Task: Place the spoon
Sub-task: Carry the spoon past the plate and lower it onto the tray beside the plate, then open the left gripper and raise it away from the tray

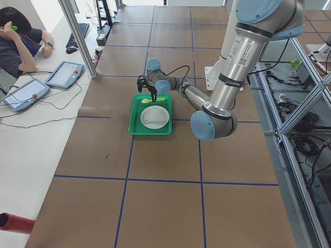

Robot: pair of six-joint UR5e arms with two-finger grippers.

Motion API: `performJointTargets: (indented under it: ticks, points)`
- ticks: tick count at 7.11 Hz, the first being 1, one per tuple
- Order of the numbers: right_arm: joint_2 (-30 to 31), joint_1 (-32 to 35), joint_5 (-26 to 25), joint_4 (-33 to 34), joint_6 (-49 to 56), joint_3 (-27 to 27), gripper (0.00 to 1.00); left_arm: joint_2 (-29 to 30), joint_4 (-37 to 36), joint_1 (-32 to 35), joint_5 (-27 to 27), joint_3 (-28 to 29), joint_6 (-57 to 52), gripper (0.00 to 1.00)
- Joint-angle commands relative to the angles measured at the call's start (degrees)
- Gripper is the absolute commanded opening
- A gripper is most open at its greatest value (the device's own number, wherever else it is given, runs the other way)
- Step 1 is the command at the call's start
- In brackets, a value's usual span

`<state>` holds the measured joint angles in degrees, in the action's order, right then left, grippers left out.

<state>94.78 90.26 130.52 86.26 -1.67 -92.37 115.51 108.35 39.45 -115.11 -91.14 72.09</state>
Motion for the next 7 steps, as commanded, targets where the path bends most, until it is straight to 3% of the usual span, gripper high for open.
performJointTargets:
  ticks: [1, 2, 3, 5, 7]
  points:
    - [-0.04, 0.00, 0.00, 0.05, 0.00, 0.00, 1.00, -0.02, 0.02, -0.95, 0.67, 0.18, -0.02, 0.58]
    - [0.05, 0.00, 0.00, -0.04, 0.00, 0.00, 1.00, -0.20, -0.07, -0.95, 0.85, -0.17, -0.28, 0.85]
    - [0.05, 0.00, 0.00, -0.04, 0.00, 0.00, 1.00, -0.28, -0.33, -0.69, 1.98, -0.35, -0.37, 0.99]
    - [-0.04, 0.00, 0.00, -0.04, 0.00, 0.00, 1.00, -0.98, -2.07, 2.46, 1.30, -3.49, -3.68, 0.99]
    - [-0.04, 0.00, 0.00, -0.04, 0.00, 0.00, 1.00, -2.99, -15.63, 9.55, 0.24, -13.48, -18.76, 1.00]
